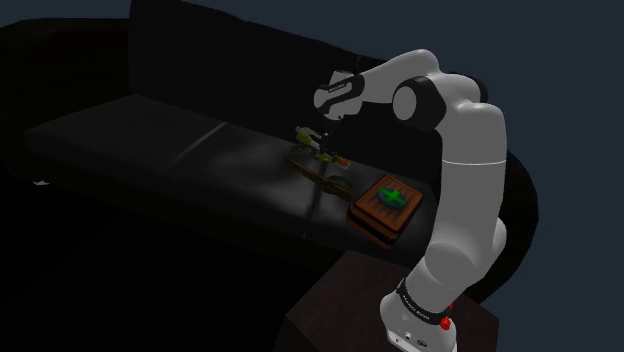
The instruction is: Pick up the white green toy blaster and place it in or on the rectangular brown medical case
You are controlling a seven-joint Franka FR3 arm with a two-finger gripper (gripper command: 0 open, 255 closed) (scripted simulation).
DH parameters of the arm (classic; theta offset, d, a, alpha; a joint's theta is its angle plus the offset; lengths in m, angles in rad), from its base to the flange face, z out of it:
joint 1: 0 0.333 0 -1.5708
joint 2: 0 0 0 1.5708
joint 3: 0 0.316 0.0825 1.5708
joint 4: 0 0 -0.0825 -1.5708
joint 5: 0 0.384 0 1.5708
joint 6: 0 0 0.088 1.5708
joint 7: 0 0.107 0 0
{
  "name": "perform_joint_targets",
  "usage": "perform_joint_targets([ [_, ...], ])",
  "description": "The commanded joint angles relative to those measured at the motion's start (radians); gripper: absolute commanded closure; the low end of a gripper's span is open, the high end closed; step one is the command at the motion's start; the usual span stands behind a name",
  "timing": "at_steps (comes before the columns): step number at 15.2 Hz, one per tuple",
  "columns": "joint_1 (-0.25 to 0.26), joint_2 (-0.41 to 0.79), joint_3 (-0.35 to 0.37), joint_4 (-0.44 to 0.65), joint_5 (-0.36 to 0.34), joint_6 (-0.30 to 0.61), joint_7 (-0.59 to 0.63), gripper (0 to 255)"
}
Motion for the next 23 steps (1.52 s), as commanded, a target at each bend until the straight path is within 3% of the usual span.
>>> perform_joint_targets([
  [1, 0.0, 0.0, 0.0, 0.0, 0.0, 0.0, 0.0, 0],
  [2, 0.0, 0.0, 0.0, 0.0, 0.0, 0.0, 0.0, 0],
  [3, 0.0, 0.0, 0.0, 0.0, 0.0, 0.0, 0.0, 255],
  [12, 0.0, 0.0, 0.0, 0.0, 0.0, 0.0, 0.0, 255],
  [23, 0.007, -0.061, -0.012, 0.062, -0.022, -0.12, 0.009, 255],
])
